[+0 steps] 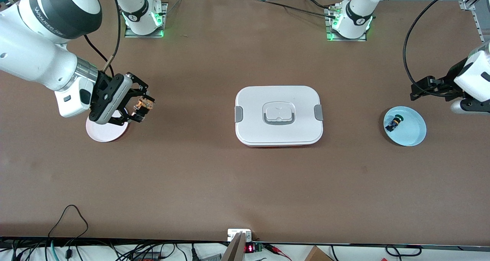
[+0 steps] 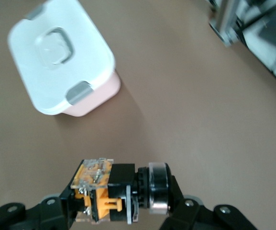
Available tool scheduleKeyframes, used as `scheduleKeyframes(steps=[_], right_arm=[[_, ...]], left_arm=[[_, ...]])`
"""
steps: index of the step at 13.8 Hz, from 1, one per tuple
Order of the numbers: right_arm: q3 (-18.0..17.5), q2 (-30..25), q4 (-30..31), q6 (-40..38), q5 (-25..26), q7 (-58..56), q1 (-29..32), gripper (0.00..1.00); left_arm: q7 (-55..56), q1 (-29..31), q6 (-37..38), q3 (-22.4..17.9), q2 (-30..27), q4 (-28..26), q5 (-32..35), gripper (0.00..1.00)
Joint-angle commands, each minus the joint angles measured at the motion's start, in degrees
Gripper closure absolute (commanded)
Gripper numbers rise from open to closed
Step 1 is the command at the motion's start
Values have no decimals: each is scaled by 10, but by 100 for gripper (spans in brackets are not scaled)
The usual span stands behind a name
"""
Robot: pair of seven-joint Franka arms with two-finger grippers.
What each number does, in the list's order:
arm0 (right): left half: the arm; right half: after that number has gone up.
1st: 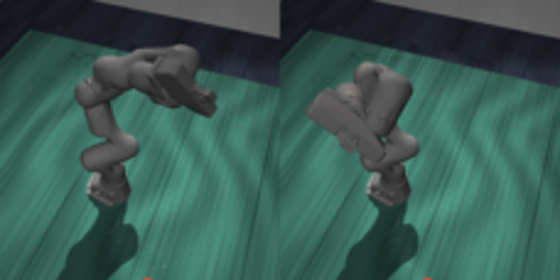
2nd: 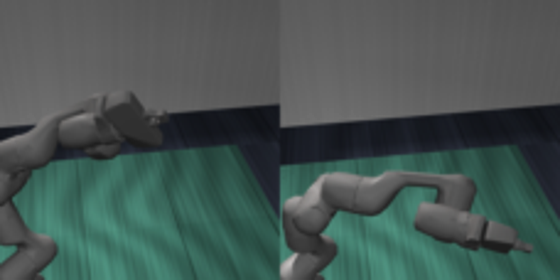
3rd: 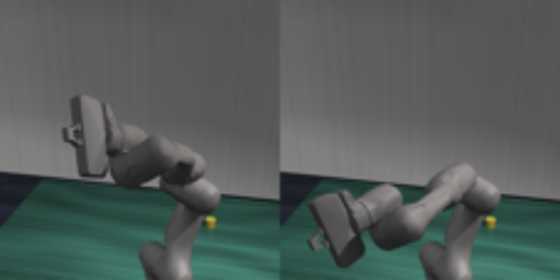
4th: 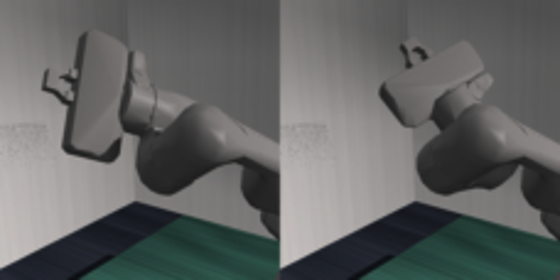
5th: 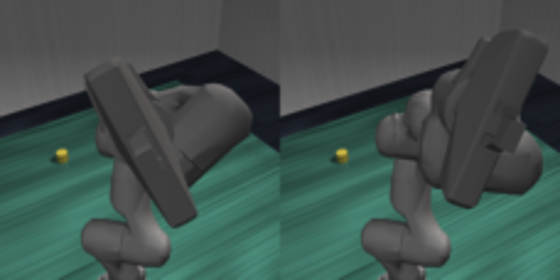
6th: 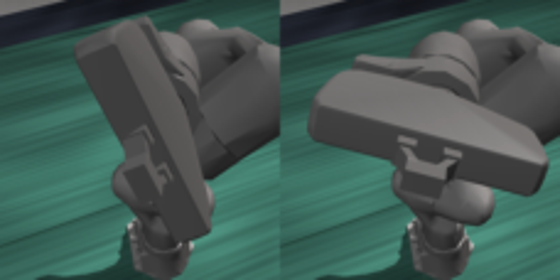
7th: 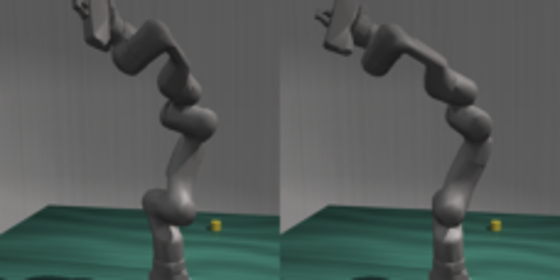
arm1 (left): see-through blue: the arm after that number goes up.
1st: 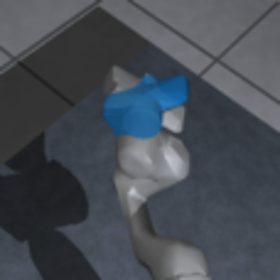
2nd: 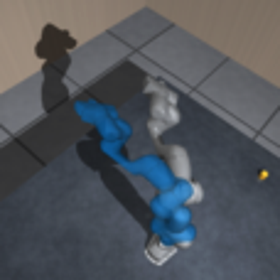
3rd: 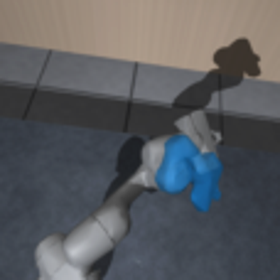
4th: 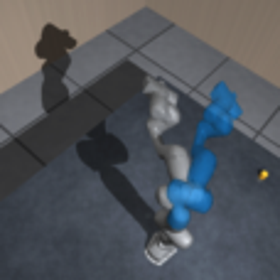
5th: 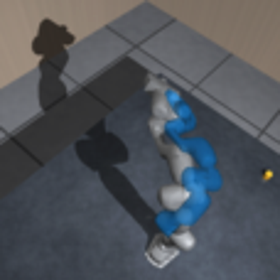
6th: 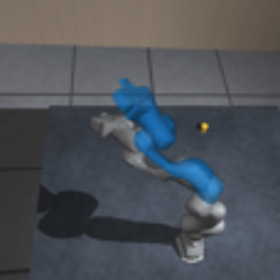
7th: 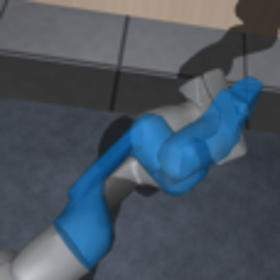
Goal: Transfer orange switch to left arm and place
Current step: 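Lift the orange switch off the white plate with the right gripper, then carry the switch over the box with the right gripper while the left gripper approaches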
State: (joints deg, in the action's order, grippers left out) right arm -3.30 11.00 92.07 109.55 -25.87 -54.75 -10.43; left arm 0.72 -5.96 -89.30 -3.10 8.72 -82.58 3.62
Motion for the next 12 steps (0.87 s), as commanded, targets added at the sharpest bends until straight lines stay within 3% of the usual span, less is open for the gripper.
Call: scheduleKeyframes(steps=[1, 5, 12], right_arm=[[0, 6, -12, 13, -82, -110, -4, 81], [0, 13, -12, 41, -227, -214, -20, 81], [0, 56, -9, 41, -465, -326, -64, 86]], left_arm=[[1, -53, 0, -2, 14, 31, 75, 0], [-38, 3, 0, -7, 12, 39, -47, 0], [-60, 20, 20, -10, 23, 63, -96, 0]])
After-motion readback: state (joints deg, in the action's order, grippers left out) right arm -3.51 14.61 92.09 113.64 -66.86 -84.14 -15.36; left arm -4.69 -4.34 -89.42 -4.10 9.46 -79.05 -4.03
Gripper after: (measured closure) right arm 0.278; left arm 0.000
